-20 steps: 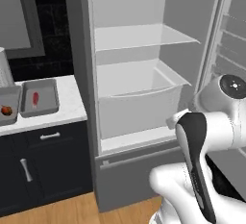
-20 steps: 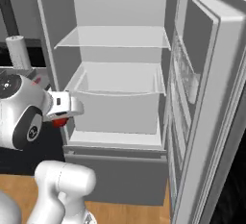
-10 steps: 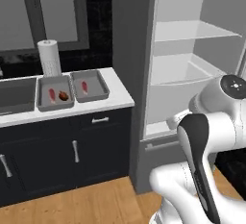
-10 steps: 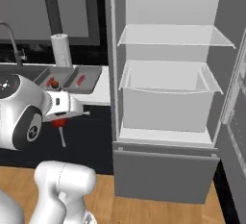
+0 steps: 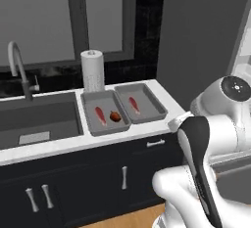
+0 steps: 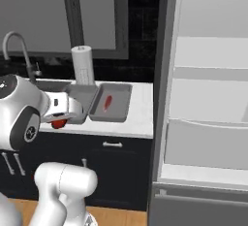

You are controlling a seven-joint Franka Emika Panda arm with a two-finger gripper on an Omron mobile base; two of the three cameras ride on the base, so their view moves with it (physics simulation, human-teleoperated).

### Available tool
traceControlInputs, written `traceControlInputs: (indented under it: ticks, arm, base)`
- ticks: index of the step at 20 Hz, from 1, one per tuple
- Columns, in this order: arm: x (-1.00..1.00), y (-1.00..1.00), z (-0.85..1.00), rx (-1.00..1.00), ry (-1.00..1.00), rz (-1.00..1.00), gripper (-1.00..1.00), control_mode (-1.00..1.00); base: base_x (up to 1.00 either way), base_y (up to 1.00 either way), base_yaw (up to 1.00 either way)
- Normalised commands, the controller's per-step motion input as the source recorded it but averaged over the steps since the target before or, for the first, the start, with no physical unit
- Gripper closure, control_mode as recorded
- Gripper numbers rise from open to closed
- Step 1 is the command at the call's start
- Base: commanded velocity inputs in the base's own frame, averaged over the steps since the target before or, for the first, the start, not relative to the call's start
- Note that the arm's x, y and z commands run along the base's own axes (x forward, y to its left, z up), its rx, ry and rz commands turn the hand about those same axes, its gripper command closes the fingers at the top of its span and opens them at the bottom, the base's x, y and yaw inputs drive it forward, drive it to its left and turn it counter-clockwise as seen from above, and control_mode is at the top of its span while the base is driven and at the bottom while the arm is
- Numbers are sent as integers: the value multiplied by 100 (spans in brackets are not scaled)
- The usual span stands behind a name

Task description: Place one bell pepper and one steak in each tupperware on the nearby counter, to pack two identical lunches.

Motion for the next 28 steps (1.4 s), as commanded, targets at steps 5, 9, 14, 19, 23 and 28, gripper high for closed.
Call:
traceControlInputs:
  ticks: [5,9,14,19,23,28]
  arm:
    - [0,0,0,0,0,0,100,100]
    - [19,0,-12,0,-1,0,100,-100]
    - [56,0,-51,0,-1,0,100,-100]
    - [30,-7,-50,0,0,0,100,-100]
    - [22,-29,-43,0,0,0,100,-100]
    - [38,-27,-53,0,0,0,100,-100]
  base:
    - [100,18,-2]
    - [71,0,0]
    - [0,0,0]
    - [0,0,0]
    - [0,0,0]
    - [0,0,0]
